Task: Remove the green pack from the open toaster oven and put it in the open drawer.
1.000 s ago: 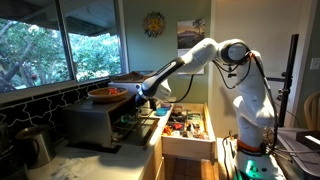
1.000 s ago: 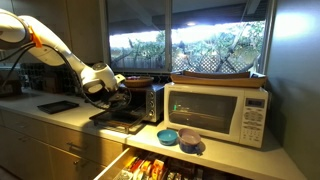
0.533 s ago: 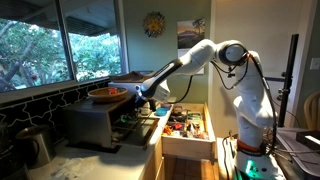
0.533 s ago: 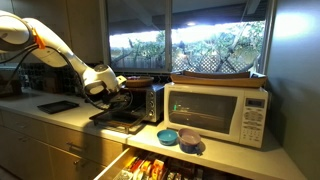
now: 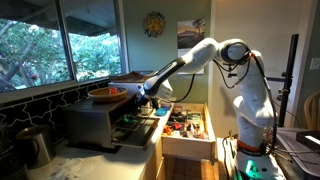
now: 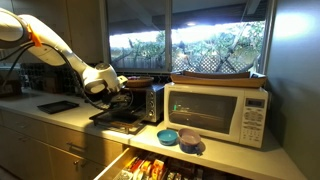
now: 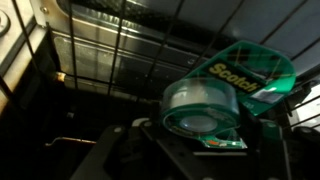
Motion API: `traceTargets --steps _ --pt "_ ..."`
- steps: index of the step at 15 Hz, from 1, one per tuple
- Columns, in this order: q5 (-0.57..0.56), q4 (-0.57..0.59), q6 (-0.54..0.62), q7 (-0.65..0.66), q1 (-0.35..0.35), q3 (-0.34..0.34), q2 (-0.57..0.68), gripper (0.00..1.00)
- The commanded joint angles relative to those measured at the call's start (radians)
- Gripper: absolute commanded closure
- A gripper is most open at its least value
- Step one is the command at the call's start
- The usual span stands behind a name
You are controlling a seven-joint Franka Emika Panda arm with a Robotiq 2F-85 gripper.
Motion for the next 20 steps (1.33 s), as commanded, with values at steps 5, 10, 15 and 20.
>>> traceTargets --steps 5,10,15,20 --pt "-0.13 -0.314 -0.174 0.098 -0.032 -0.058 -0.333 0.53" --pt "-0.358 -0.472 -0.229 0.319 -0.211 -0.02 -0.526 0.53" --pt "-0.616 -0.568 -0.222 0.609 -0.416 -0.033 -0.595 0.53" --pt "-0.768 -0.592 -0.189 0.801 -0.594 -0.038 -0.486 0.53"
